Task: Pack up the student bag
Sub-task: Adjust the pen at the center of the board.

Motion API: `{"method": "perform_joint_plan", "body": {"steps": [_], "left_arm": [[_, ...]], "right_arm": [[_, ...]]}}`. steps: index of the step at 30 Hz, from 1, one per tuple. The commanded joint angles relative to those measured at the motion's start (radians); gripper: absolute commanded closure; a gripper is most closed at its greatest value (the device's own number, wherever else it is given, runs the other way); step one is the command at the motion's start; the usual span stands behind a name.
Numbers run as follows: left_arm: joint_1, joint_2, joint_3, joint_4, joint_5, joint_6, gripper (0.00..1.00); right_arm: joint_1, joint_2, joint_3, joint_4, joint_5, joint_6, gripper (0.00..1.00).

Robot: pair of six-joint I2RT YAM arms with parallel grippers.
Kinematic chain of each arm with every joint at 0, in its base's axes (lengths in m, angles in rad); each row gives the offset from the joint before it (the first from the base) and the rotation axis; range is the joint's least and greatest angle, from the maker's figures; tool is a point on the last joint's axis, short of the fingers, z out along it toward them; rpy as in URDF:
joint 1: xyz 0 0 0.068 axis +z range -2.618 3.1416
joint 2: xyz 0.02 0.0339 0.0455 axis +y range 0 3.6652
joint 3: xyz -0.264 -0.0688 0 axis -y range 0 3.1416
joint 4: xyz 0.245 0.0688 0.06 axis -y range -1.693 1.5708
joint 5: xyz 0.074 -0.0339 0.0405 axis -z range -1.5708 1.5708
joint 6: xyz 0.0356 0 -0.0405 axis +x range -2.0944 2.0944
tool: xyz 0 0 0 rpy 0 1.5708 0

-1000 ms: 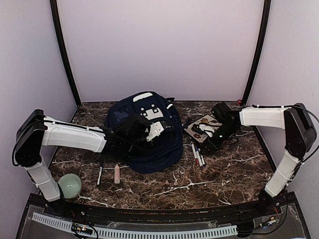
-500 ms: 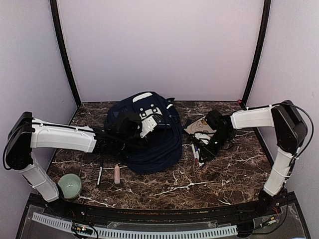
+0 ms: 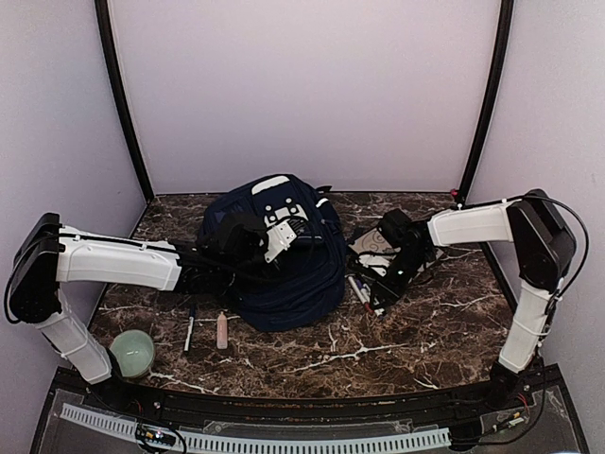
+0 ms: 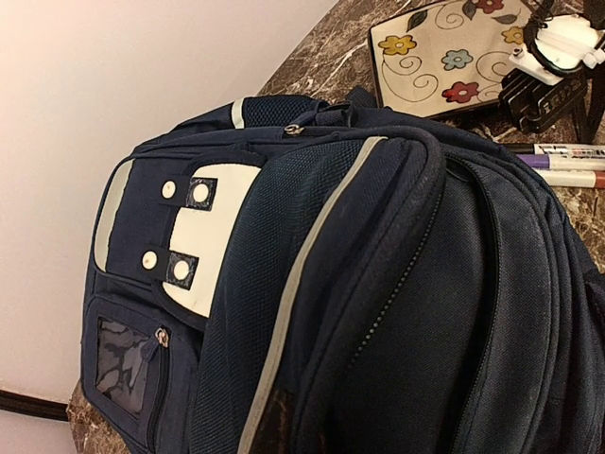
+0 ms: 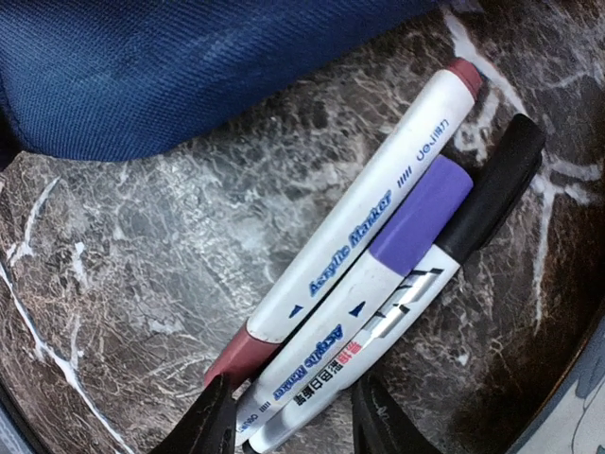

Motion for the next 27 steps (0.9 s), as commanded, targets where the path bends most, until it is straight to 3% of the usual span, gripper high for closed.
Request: {"method": "perform_joint_plan", "body": {"steps": [1,9,18,27], "left_arm": [[-0.001,-0.068,-0.009,0.026,-0.008,-0.019,1.0],[-0.001,-0.053,-0.005,0.033,-0.009,-0.013,1.0],[-0.001,-0.054,-0.003,0.027,0.001,-0.011,1.0],[-0.001,-0.069,-0.009,0.026,0.005,-0.027,1.0]], "right_arm": [[0.029,0.006,-0.025,0.034,0.083,-0.049,0.59],[0.036,-0.051,-0.024,0.012,0.165,-0.105,0.61],[0.027,-0.056,0.103,-0.048,0.07,-0.026,0.56],[0.023,0.005,0.123,-0.011,0.12,0.031,0.69]]}}
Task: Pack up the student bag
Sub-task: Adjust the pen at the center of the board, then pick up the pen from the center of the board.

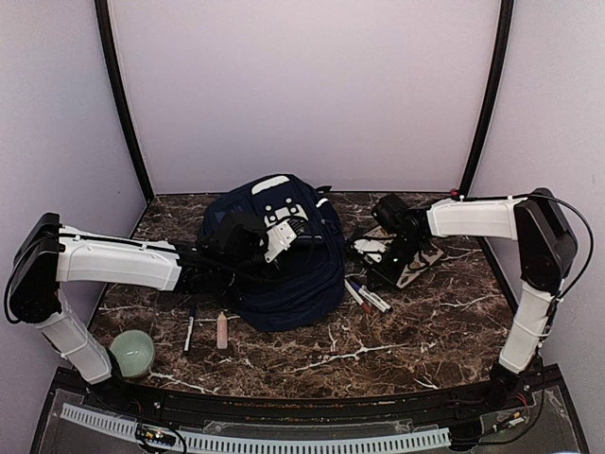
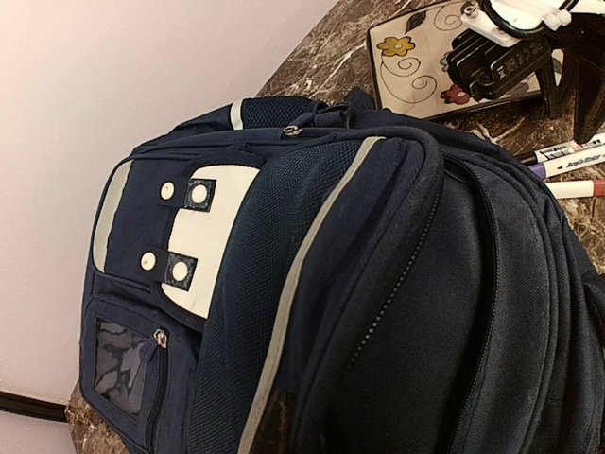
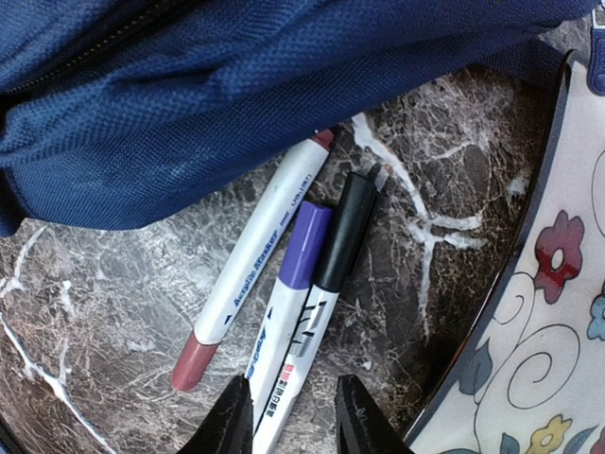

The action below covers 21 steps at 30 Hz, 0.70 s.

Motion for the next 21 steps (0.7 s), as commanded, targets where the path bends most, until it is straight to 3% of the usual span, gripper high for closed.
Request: {"method": "perform_joint_plan", "body": {"steps": [1,21], "left_arm": [[-0.001,-0.071,-0.01,0.024,-0.001,-0.029,1.0],[-0.001,-0.08,-0.032,0.037,-0.002,-0.062,1.0]], "right_arm": [[-0.003,0.027,0.017,0.016,0.016,0.036,0.7],[0.023,0.113,-0.004,0.032,0.114,0.054,0.72]]}}
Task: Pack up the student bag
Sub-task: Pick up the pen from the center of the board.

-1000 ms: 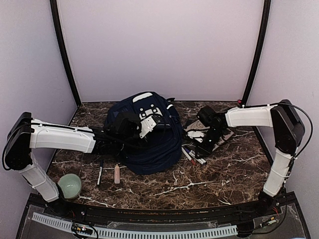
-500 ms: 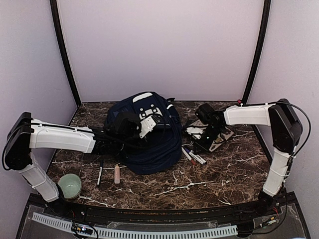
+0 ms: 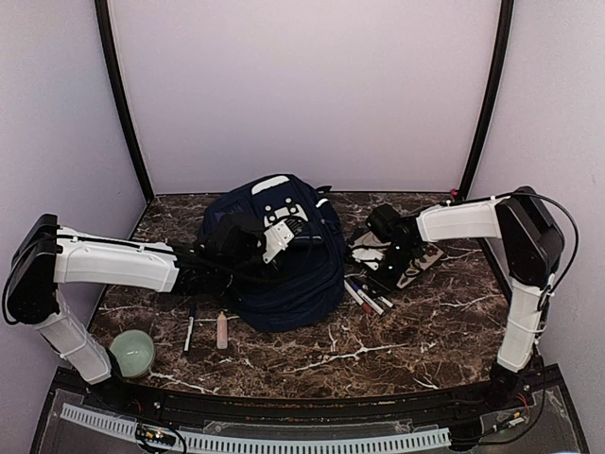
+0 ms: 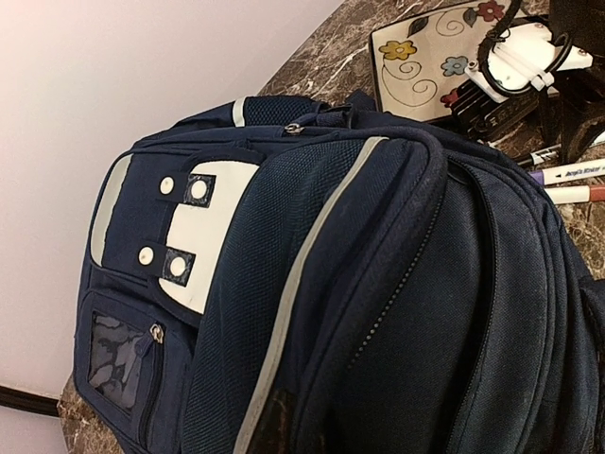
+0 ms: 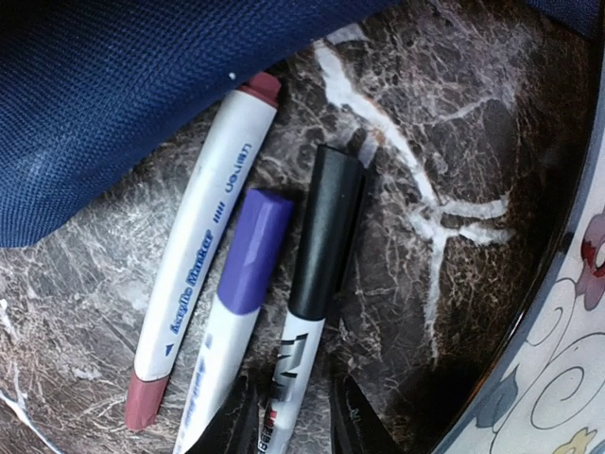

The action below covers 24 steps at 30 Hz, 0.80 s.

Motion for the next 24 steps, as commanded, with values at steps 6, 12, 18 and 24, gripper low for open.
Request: {"method": "perform_joint_plan", "body": {"steps": [6,12,18,24], "left_arm": [[-0.001,-0.068,-0.012,0.033,-0.002,-0.036,1.0],[-0.001,-0.065,-0.006,0.036,0.01,-0.041,1.0],[-0.001,-0.073,-0.005,0.041,0.012,-0.045,1.0],[-0.001,-0.075,0.001,0.041,0.017,-0.049,1.0]], "right_arm": [[0.019,0.051,0.007,-0.009,0.069,0.044,0.79],[0.011,0.024,0.036,-0.034,0.067,0.074,0.85],[-0.003,-0.028,0.061,-0.068,0.036,0.089,0.94],[-0.021,-0.083,0.075,-0.09,0.025,0.091,0.95]]}}
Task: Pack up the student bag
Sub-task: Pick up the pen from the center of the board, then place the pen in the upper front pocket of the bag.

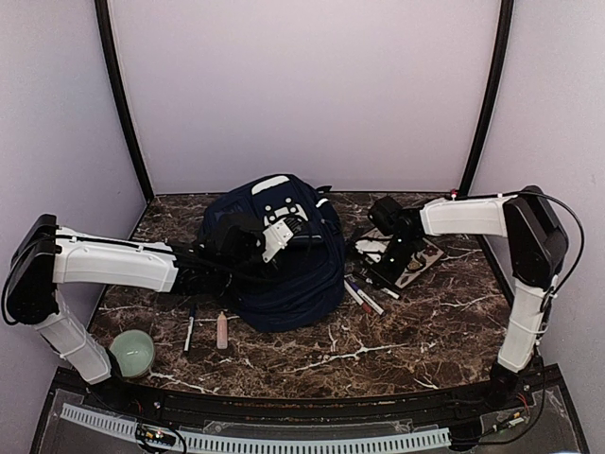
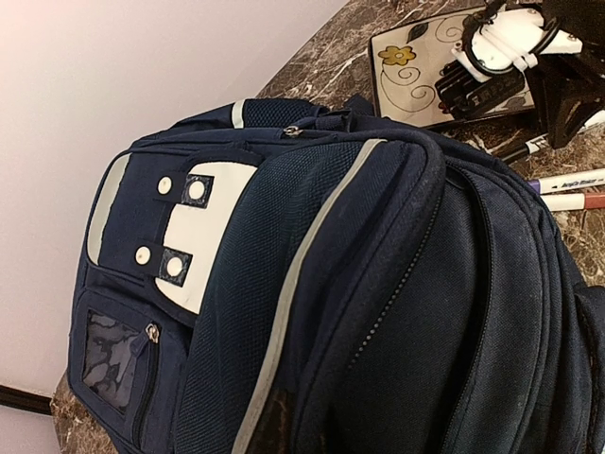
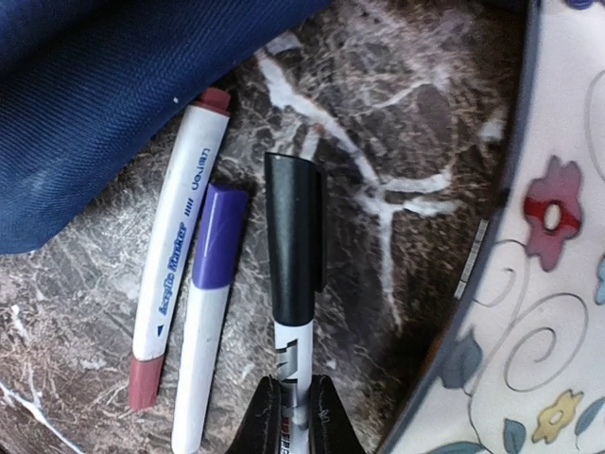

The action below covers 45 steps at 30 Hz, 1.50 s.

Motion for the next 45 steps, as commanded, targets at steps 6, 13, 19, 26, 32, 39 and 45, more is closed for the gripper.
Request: {"method": "perform_joint_plan", "body": {"steps": [6,13,19,26,32,39,45], "left_arm": [[-0.001,-0.073,0.031,0.032,0.03,-0.056,1.0],[0.002,-0.072,0.075,0.035,0.073,-0.089,1.0],[0.019,-0.066,0.142,-0.004,0.122,-0.112,1.0],[0.072,-0.062,0.251,-0.118,0.264,-0.166,1.0],[0.116,-0.065,0.31,-0.181,0.367,-0.193,1.0],[0.14,-0.053,0.358,-0.235,0.446,-0.211,1.0],[0.149,-0.049,0.385,-0.27,0.493,-0.221,1.0]], "right_arm": [[-0.02,-0.144,0.041,-0.03,-0.097,-0.061,0.96],[-0.001,-0.229,0.07,0.021,-0.158,-0.171,0.96],[0.083,-0.256,0.101,0.047,-0.117,-0.289,0.96],[0.211,-0.276,0.101,0.098,0.007,-0.449,0.96],[0.309,-0.268,0.087,0.197,0.126,-0.554,0.96],[0.428,-0.176,0.106,0.385,0.321,-0.72,0.96],[0.466,-0.082,0.052,0.636,0.453,-0.894,0.96]]}}
